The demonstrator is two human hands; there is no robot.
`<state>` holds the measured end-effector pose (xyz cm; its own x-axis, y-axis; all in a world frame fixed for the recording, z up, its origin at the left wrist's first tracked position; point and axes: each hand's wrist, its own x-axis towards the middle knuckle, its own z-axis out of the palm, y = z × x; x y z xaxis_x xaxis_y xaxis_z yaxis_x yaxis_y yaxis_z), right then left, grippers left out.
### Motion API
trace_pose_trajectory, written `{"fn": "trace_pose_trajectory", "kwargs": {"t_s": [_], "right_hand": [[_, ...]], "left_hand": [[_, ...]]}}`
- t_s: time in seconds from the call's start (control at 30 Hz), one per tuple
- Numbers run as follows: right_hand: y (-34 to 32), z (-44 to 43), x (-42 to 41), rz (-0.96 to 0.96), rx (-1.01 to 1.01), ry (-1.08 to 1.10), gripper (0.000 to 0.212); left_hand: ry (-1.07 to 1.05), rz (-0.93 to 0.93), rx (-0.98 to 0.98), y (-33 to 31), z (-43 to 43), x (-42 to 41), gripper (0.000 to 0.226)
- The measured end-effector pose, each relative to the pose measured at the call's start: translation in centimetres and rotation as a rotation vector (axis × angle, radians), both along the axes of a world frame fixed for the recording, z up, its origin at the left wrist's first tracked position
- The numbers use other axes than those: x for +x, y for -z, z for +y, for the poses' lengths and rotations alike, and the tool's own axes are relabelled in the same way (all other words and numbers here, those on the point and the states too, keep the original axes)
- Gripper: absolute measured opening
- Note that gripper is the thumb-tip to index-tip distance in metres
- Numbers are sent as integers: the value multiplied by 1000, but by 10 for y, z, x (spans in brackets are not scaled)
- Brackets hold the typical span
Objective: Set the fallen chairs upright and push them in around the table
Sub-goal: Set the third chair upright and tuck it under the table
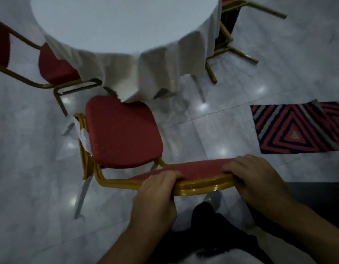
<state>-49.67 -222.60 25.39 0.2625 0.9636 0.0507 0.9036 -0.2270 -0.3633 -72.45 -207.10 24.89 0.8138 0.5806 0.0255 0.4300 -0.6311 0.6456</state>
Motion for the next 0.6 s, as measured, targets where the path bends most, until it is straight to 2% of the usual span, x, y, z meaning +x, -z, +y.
{"fn": "trace_pose_trajectory", "kwargs": {"t_s": [0.07,0.13,0.27,0.37,0.47,0.6], "right_hand": [[-8,13,-35,-20,45,-32,46],[-19,29,-68,-47,89,-61,43],[-42,69,-127,-40,135,-183,40],[-48,96,-162,1,163,-283,34],[-46,114,-189,18,198,-417,30],[-34,121,-184,119,70,-519,47]], "left_hand": [[38,-9,-4,-5,2,-36,75],[-6,-10,-41,-7,9,-75,78],[-155,-6,-63,-27,36,-134,48],[-228,55,-11,-47,41,-158,52],[-252,141,139,-62,26,-162,51],[-385,229,296,-64,14,-181,42]]}}
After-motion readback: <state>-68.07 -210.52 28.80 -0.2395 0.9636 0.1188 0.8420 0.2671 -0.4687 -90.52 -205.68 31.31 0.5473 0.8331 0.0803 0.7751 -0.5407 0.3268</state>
